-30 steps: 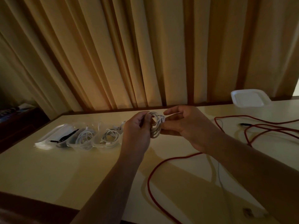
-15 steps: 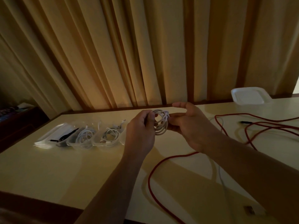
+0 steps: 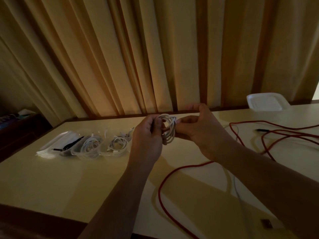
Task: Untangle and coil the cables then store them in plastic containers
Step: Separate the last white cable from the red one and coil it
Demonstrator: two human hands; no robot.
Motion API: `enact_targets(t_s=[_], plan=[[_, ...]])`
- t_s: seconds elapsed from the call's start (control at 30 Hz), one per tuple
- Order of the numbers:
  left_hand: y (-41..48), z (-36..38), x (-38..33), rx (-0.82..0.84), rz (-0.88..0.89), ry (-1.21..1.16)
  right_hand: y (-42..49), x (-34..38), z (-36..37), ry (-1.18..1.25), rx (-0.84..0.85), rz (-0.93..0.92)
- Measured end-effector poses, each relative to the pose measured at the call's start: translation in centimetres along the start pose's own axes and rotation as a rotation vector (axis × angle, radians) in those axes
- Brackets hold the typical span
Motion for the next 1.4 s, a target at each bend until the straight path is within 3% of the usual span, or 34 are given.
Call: enact_targets(t_s=[0.27,0.43,0.83,1.07,1.4], plan=[[-0.2,0.6,0.2,0.07,-0.01,-0.118,0.3,0.2,0.6,-0.32,0.107,-0.1],[-0.3,0.9,0.0,0.109,0.013,-0.084,0.3,-0.2,1.4,-0.257,0.195,-0.134],[-0.2,0.7,-0.8,0.192,0.008,-0.192,0.3,-1.2,1.5,0.332,0.309,-0.001],[0.0,0.2,-0.1,0.21,0.005,-0.209,1.2,-0.9,1.0,0.389,0.231,-0.005],[-0.4,0.5,-0.6,0.187,-0.017,-0.184,-0.7,-0.8,2.4,0.378,0.51,0.113]])
Point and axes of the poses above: each hand's wrist, its own y-axis towards the middle knuckle, its own z-axis out of the palm, x = y × z, the point moved 8 cm from there along y, towards the middle knuckle
